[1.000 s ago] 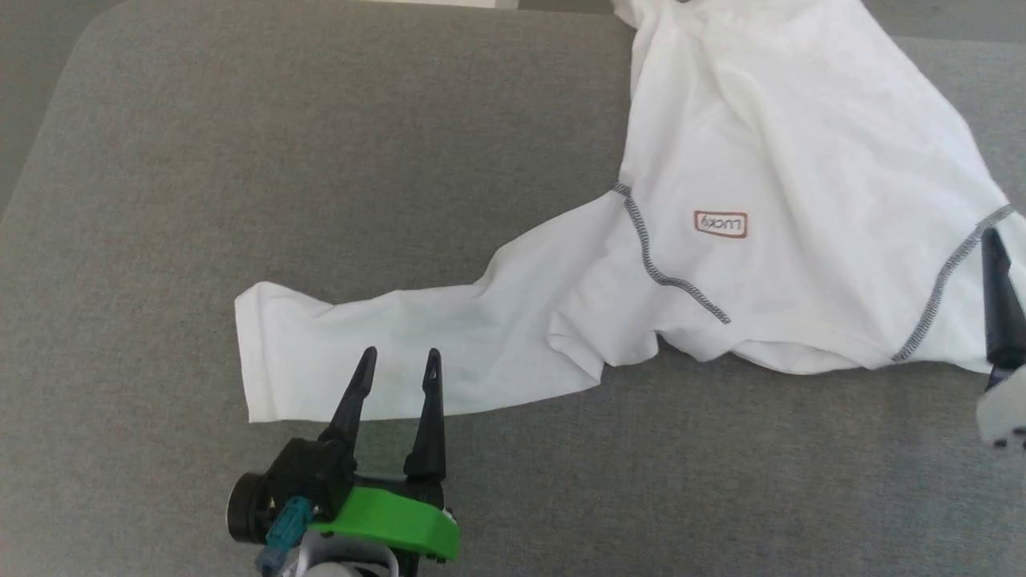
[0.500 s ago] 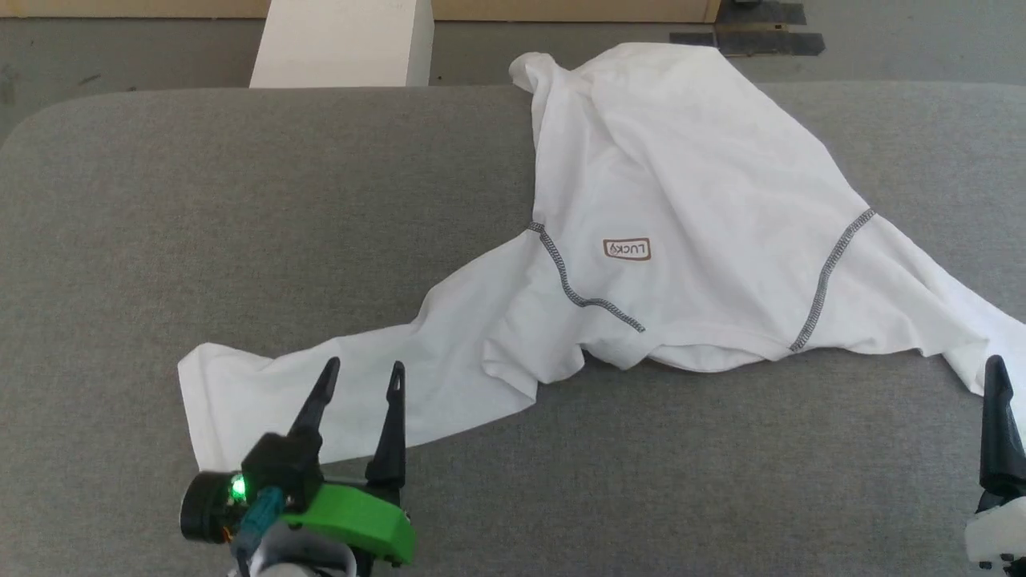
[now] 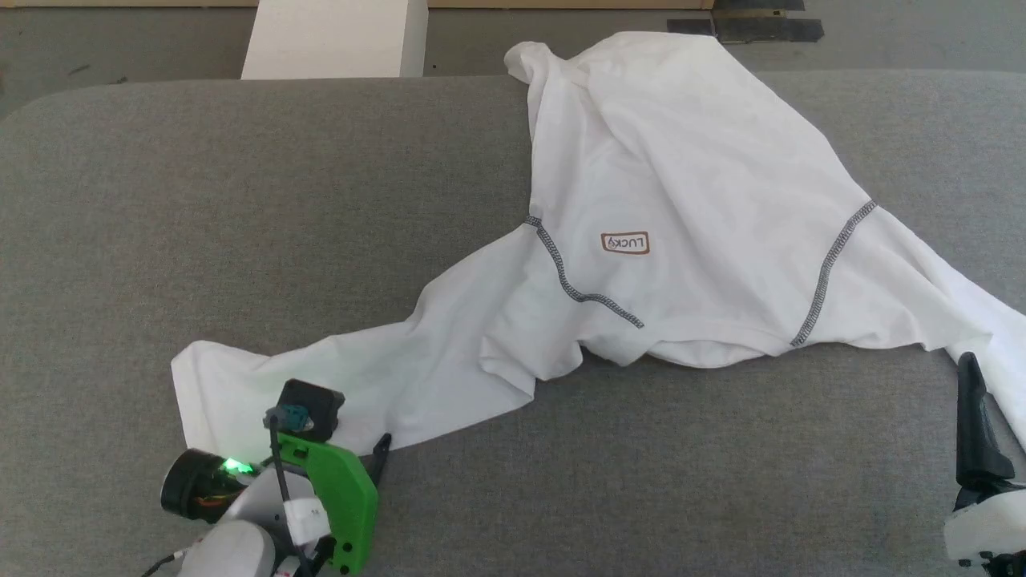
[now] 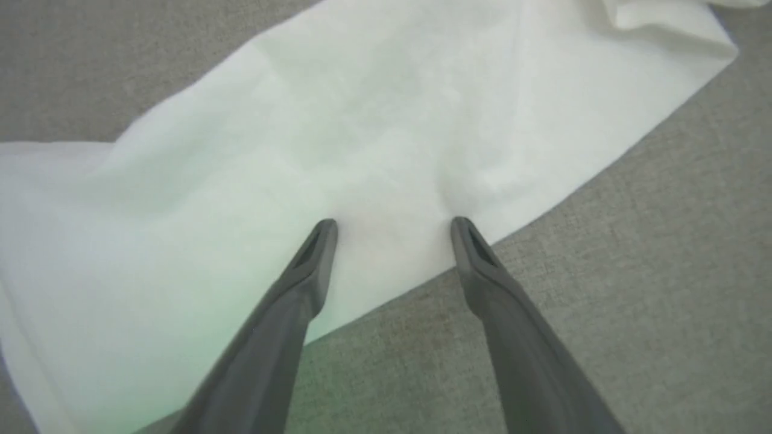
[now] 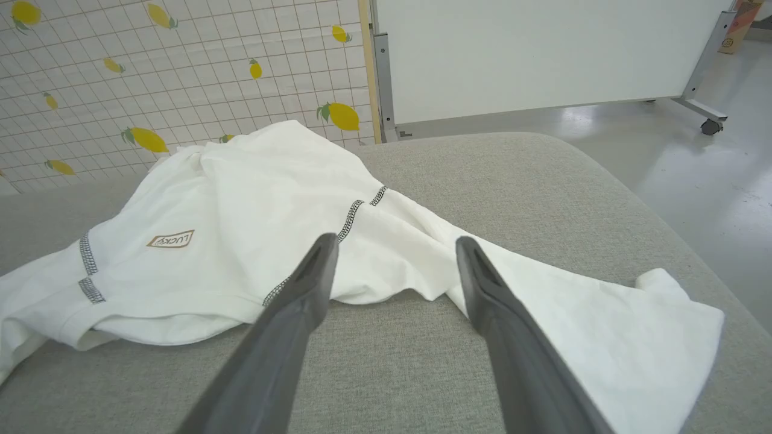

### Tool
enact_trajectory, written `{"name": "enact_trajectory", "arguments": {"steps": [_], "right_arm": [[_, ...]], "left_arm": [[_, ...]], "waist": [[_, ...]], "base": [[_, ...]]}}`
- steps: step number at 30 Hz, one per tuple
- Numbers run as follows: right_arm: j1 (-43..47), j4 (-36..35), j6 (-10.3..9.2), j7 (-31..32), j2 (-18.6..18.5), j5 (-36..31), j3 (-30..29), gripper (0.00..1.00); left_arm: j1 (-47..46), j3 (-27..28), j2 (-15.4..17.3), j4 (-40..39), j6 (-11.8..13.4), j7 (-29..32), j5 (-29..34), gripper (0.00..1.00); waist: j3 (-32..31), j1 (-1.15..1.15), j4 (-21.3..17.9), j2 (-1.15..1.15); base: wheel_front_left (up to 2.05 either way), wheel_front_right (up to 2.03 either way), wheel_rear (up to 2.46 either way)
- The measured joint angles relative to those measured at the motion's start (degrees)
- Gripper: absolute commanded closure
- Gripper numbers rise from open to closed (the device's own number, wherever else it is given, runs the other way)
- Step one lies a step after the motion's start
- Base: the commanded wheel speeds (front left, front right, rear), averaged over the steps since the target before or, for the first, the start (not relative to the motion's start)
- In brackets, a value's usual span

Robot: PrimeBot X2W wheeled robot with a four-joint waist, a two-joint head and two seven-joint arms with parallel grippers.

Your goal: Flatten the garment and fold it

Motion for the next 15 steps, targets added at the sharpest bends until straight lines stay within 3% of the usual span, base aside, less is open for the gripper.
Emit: {"name": "enact_trajectory", "arguments": {"steps": [6, 7, 15], "right_arm": [[-0.03, 0.09, 0.0, 0.44, 0.0, 0.0, 0.56, 0.0], [-0.95, 0.1, 0.0, 0.97, 0.01, -0.01, 1.01, 0.0], [-1.16, 0.09, 0.0, 1.45, 0.01, -0.1, 0.73, 0.0]], "left_arm": [[-2.57, -1.25, 0.56, 1.98, -2.34, 4.39, -2.72, 0.0], [-4.61, -2.61, 0.07, 4.5, -3.6, 2.64, -3.93, 1.0], [-3.78, -0.88, -0.7, 3.77, -3.01, -4.9, -6.5, 1.0]], "waist": [[0.75, 0.0, -0.16, 0.0], [1.17, 0.0, -0.27, 0.0], [0.34, 0.0, 0.48, 0.0]], "base": [[0.0, 0.0, 0.0], [0.0, 0.0, 0.0], [0.0, 0.0, 0.0]]}}
